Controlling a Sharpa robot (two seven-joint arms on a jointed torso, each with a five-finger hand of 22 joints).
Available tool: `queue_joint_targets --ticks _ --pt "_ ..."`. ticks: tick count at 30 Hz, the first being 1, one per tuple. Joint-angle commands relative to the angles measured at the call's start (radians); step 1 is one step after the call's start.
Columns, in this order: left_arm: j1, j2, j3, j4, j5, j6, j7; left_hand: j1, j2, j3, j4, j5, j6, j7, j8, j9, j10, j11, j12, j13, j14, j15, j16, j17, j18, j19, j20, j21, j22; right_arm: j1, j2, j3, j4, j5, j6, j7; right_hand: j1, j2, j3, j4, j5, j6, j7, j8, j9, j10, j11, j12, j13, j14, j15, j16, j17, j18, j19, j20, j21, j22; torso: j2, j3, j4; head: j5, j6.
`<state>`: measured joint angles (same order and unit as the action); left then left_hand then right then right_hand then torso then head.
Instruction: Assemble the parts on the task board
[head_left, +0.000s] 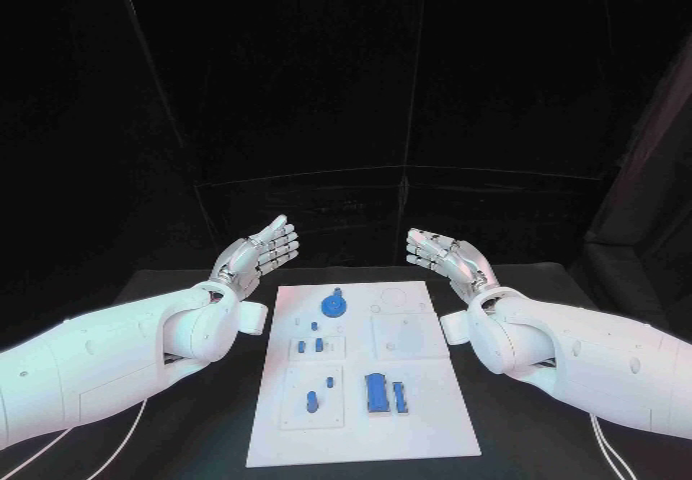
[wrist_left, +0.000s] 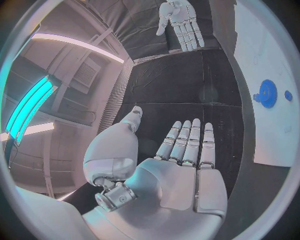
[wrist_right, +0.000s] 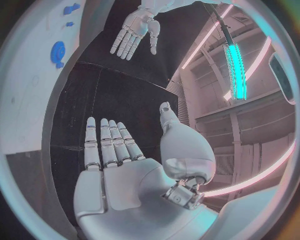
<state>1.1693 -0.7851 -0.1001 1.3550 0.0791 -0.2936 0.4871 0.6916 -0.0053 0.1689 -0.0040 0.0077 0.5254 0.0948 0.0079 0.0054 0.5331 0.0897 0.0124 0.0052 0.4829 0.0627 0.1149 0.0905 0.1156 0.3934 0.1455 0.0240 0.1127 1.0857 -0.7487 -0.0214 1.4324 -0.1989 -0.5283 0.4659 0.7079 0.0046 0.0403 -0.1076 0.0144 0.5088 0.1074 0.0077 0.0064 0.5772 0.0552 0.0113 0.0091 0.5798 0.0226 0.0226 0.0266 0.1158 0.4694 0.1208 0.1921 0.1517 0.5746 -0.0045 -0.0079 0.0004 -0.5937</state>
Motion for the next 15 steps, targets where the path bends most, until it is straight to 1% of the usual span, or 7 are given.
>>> queue_joint_targets --ticks 1,2,4,5,6,7,15 --pt "-0.031 0.003 0.024 0.062 -0.039 -0.209 0.019 -0.228 0.005 -0.056 0.004 -0.008 -0.173 -0.095 -0.008 -0.005 -0.176 -0.090 -0.012 -0.005 -0.160 -0.063 -0.038 -0.090 -0.035 -0.130 -0.048 -0.024 -0.037 -0.016 -0.015 0.010 0.068 0.141 -0.171 0.042 -0.231 -0.005 -0.040 0.036 -0.014 -0.166 -0.035 -0.008 -0.006 -0.189 -0.055 -0.011 -0.009 -0.190 -0.023 -0.023 -0.027 -0.035 -0.153 -0.039 -0.063 -0.050 -0.030 0.0045 0.0078 0.000 -0.006" --pt "-0.041 0.003 0.033 0.080 -0.044 -0.240 0.021 -0.246 0.005 -0.060 0.004 -0.008 -0.187 -0.095 -0.008 -0.005 -0.190 -0.090 -0.012 -0.005 -0.172 -0.063 -0.041 -0.090 -0.035 -0.140 -0.052 -0.024 -0.040 -0.020 -0.019 0.012 0.084 0.154 -0.187 0.044 -0.250 -0.005 -0.040 0.108 -0.014 -0.180 -0.107 -0.008 -0.006 -0.204 -0.055 -0.011 -0.009 -0.205 -0.023 -0.023 -0.027 -0.035 -0.166 -0.043 -0.068 -0.054 -0.030 0.0045 0.0079 0.000 -0.006" --pt "-0.061 0.004 0.050 0.114 -0.053 -0.300 0.024 -0.278 0.005 -0.068 0.004 -0.008 -0.211 -0.095 -0.008 -0.005 -0.215 -0.090 -0.012 -0.005 -0.195 -0.063 -0.115 -0.090 -0.045 -0.158 -0.058 -0.024 -0.113 -0.028 -0.025 0.017 0.110 0.176 -0.214 0.049 -0.284 -0.005 -0.040 0.108 -0.014 -0.204 -0.107 -0.008 -0.006 -0.232 -0.055 -0.011 -0.009 -0.233 -0.023 -0.023 -0.027 -0.041 -0.189 -0.048 -0.077 -0.061 -0.030 0.0045 0.0079 0.000 -0.006" --pt "-0.070 0.004 0.057 0.129 -0.057 -0.325 0.025 -0.294 0.005 -0.072 0.004 -0.008 -0.224 -0.095 -0.008 -0.005 -0.227 -0.090 -0.012 -0.005 -0.206 -0.063 -0.115 -0.090 -0.116 -0.167 -0.062 -0.024 -0.113 -0.031 -0.027 0.018 0.119 0.184 -0.223 0.051 -0.299 -0.005 -0.040 0.108 -0.014 -0.215 -0.107 -0.008 -0.006 -0.245 -0.055 -0.011 -0.009 -0.245 -0.023 -0.023 -0.027 -0.046 -0.199 -0.121 -0.081 -0.064 -0.030 0.0045 0.0079 0.000 -0.006" --pt "-0.077 0.004 0.064 0.142 -0.060 -0.349 0.026 -0.309 0.005 -0.076 0.004 -0.008 -0.235 -0.095 -0.008 -0.005 -0.239 -0.090 -0.012 -0.005 -0.216 -0.063 -0.115 -0.090 -0.046 -0.176 -0.065 -0.024 -0.113 -0.033 -0.029 0.020 0.127 0.190 -0.231 0.052 -0.316 -0.005 -0.040 0.108 -0.014 -0.227 -0.107 -0.008 -0.006 -0.258 -0.055 -0.011 -0.009 -0.259 -0.023 -0.023 -0.027 -0.046 -0.210 -0.121 -0.085 -0.068 -0.030 0.0045 0.0079 0.000 -0.006" --pt "-0.085 0.004 0.070 0.155 -0.063 -0.372 0.028 -0.327 0.005 -0.079 0.004 -0.008 -0.249 -0.095 -0.008 -0.005 -0.253 -0.090 -0.012 -0.005 -0.229 -0.063 -0.115 -0.090 -0.116 -0.186 -0.069 -0.024 -0.113 -0.034 -0.030 0.021 0.133 0.195 -0.237 0.053 -0.332 -0.005 -0.040 0.108 -0.014 -0.239 -0.107 -0.008 -0.006 -0.271 -0.055 -0.011 -0.009 -0.272 -0.023 -0.023 -0.027 -0.046 -0.220 -0.121 -0.090 -0.071 -0.030 0.0045 0.0079 0.000 -0.006" --pt "-0.118 0.005 0.099 0.213 -0.079 -0.474 0.033 -0.429 0.005 -0.169 0.004 -0.008 -0.326 -0.095 -0.008 -0.005 -0.331 -0.090 -0.012 -0.005 -0.300 -0.063 -0.115 -0.090 -0.116 -0.244 -0.146 -0.024 -0.113 -0.036 -0.031 0.021 0.138 0.199 -0.242 0.054 -0.436 -0.005 -0.040 0.108 -0.014 -0.314 -0.107 -0.008 -0.006 -0.355 -0.055 -0.011 -0.009 -0.357 -0.023 -0.023 -0.027 -0.116 -0.289 -0.121 -0.118 -0.152 -0.030 0.0045 0.0079 0.000 -0.006"
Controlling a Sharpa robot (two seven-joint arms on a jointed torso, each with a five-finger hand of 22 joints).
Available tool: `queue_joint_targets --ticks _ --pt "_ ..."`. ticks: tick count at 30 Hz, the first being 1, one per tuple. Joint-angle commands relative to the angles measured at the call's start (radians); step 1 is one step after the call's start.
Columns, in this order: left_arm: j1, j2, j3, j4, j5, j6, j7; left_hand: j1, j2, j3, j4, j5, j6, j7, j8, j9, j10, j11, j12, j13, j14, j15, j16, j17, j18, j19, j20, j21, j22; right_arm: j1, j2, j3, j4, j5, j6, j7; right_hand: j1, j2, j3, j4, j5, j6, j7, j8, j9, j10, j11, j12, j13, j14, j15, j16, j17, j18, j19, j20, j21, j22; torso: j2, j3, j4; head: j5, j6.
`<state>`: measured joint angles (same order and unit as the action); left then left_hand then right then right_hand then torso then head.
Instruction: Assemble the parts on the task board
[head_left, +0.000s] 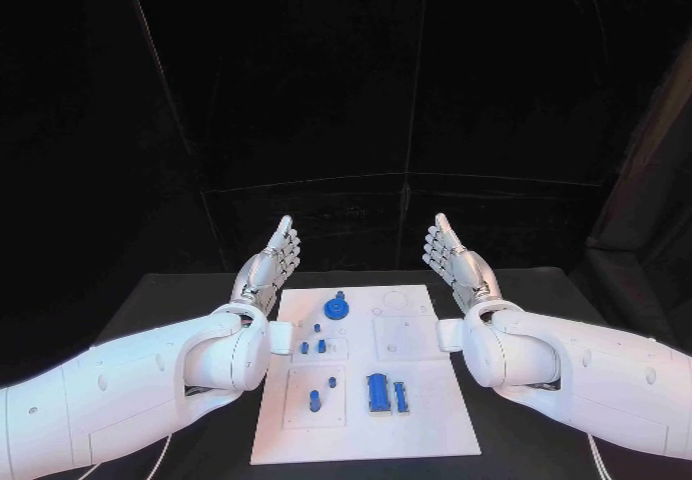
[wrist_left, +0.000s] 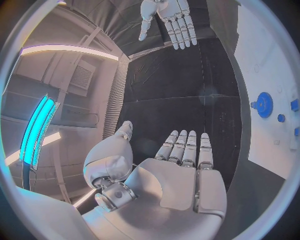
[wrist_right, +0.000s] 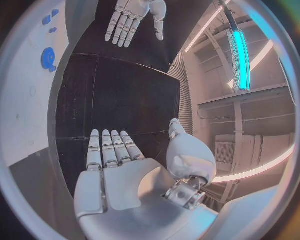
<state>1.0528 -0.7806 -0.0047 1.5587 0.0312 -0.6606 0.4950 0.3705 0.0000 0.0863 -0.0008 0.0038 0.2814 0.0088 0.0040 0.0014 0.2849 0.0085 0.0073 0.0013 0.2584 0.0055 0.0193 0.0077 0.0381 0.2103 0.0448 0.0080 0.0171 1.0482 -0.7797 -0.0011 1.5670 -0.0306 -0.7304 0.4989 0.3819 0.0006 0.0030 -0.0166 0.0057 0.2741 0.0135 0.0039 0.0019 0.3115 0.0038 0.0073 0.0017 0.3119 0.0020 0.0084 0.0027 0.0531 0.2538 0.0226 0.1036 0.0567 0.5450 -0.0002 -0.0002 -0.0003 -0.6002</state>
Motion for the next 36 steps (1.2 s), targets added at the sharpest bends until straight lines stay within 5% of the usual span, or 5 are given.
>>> queue_joint_targets --ticks 1,21,24,26,36 --pt "-0.003 0.001 0.005 0.011 -0.031 -0.109 0.025 -0.118 0.000 -0.086 0.001 -0.004 -0.090 -0.009 -0.004 -0.001 -0.091 -0.009 -0.007 -0.001 -0.083 -0.005 -0.019 -0.008 -0.038 -0.067 -0.045 -0.008 -0.017 0.002 0.000 0.001 0.003 0.031 -0.040 0.021 -0.121 -0.001 -0.003 0.017 -0.006 -0.087 -0.014 -0.004 -0.002 -0.099 -0.004 -0.007 -0.002 -0.099 -0.002 -0.008 -0.003 -0.053 -0.081 -0.023 -0.033 -0.057 -0.001 0.0002 0.0002 0.000 0.000" --pt "-0.003 0.001 0.005 0.011 -0.031 -0.109 0.025 -0.260 0.000 -0.086 0.001 -0.004 -0.198 -0.009 -0.004 -0.001 -0.199 -0.009 -0.007 -0.001 -0.180 -0.005 -0.019 -0.008 -0.038 -0.210 -0.045 -0.008 -0.017 0.002 0.000 0.001 0.003 0.031 -0.040 0.021 -0.265 -0.001 -0.003 0.017 -0.006 -0.190 -0.014 -0.004 -0.002 -0.217 -0.004 -0.007 -0.002 -0.217 -0.002 -0.008 -0.003 -0.053 -0.174 -0.023 -0.104 -0.057 -0.001 0.0002 0.0002 0.000 0.000" --pt "-0.003 0.001 0.005 0.011 -0.031 -0.109 0.025 -0.272 0.000 -0.086 0.001 -0.004 -0.206 -0.009 -0.004 -0.001 -0.208 -0.009 -0.007 -0.001 -0.188 -0.005 -0.019 -0.008 -0.038 -0.210 -0.045 -0.008 -0.017 0.002 0.000 0.001 0.003 0.031 -0.040 0.021 -0.382 -0.001 -0.003 0.017 -0.006 -0.274 -0.014 -0.004 -0.002 -0.312 -0.004 -0.007 -0.002 -0.312 -0.002 -0.008 -0.003 -0.053 -0.254 -0.023 -0.104 -0.057 -0.001 0.0002 0.0002 0.000 0.000" --pt "-0.003 0.001 0.005 0.011 -0.031 -0.109 0.025 -0.279 0.000 -0.086 0.001 -0.004 -0.281 -0.009 -0.004 -0.001 -0.214 -0.009 -0.007 -0.001 -0.258 -0.005 -0.019 -0.008 -0.038 -0.210 -0.045 -0.008 -0.017 0.002 0.000 0.001 0.003 0.031 -0.040 0.021 -0.382 -0.001 -0.003 0.017 -0.006 -0.274 -0.014 -0.004 -0.002 -0.312 -0.004 -0.007 -0.002 -0.312 -0.002 -0.008 -0.003 -0.053 -0.254 -0.023 -0.104 -0.057 -0.001 0.0002 0.0002 0.000 0.000" --pt "-0.003 0.001 0.005 0.011 -0.031 -0.109 0.025 -0.370 0.000 -0.086 0.001 -0.004 -0.281 -0.009 -0.004 -0.001 -0.285 -0.009 -0.007 -0.001 -0.258 -0.005 -0.019 -0.008 -0.038 -0.210 -0.045 -0.008 -0.017 0.002 0.000 0.001 0.003 0.031 -0.040 0.021 -0.382 -0.001 -0.003 0.017 -0.006 -0.274 -0.014 -0.004 -0.002 -0.312 -0.004 -0.007 -0.002 -0.312 -0.002 -0.008 -0.003 -0.053 -0.254 -0.023 -0.104 -0.057 -0.001 0.0002 0.0002 0.000 0.000"
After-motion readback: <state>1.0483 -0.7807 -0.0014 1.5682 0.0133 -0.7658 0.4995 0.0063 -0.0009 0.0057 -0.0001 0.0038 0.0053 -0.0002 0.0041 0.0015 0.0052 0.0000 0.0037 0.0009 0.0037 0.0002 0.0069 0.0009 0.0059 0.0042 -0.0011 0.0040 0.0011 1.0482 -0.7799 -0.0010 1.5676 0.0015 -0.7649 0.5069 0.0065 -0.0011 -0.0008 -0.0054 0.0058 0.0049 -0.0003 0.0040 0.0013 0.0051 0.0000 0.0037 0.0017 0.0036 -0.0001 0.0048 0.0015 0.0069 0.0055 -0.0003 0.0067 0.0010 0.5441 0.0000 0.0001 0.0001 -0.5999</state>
